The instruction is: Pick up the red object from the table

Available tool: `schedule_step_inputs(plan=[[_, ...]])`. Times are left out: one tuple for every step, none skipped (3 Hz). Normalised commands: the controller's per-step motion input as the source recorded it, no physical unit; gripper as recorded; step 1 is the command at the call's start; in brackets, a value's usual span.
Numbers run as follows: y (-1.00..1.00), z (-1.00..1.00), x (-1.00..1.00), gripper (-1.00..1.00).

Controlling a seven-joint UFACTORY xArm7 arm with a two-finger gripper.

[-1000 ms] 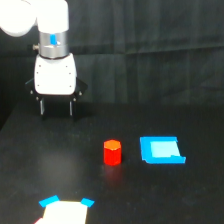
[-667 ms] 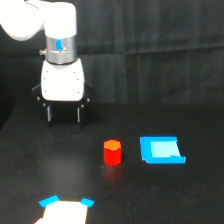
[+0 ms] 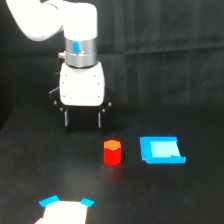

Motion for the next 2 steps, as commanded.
schedule_step_inputs(plan=[[-1.0,-0.46,1.0,0.82],[-1.0,-0.24,0.66,1.0]])
